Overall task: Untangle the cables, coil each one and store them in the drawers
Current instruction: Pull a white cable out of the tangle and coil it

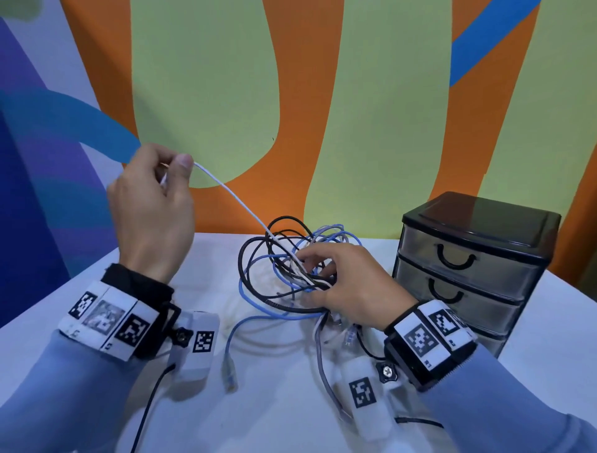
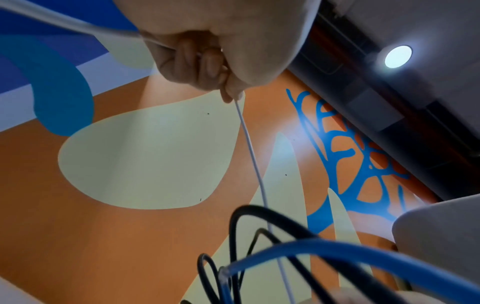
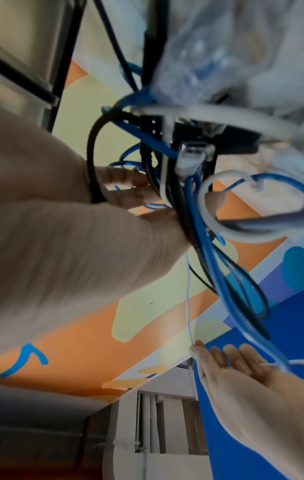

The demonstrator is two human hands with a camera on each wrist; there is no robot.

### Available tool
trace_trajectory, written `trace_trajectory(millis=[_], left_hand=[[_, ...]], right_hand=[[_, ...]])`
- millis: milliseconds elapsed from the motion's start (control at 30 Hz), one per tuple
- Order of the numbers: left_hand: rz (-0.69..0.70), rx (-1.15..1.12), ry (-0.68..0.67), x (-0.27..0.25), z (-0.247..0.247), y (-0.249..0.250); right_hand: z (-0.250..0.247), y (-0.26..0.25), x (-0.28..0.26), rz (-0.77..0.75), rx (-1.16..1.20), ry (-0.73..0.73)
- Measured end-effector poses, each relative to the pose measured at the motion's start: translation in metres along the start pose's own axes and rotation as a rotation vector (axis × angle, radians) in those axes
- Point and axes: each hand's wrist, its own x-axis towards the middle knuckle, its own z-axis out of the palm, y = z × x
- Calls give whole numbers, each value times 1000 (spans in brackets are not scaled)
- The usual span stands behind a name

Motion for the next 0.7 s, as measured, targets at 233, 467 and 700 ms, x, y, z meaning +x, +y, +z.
trace_trajectory(millis=[233, 467, 700], left_hand=[[-89, 32, -40, 2, -1, -1], [234, 229, -527, -8, 6, 2], [288, 248, -784, -14, 9, -1]], right_hand=[[-3, 2, 0, 4, -47, 64], [-3, 1, -1, -10, 8, 83], [-5, -3, -2, -36, 49, 147]])
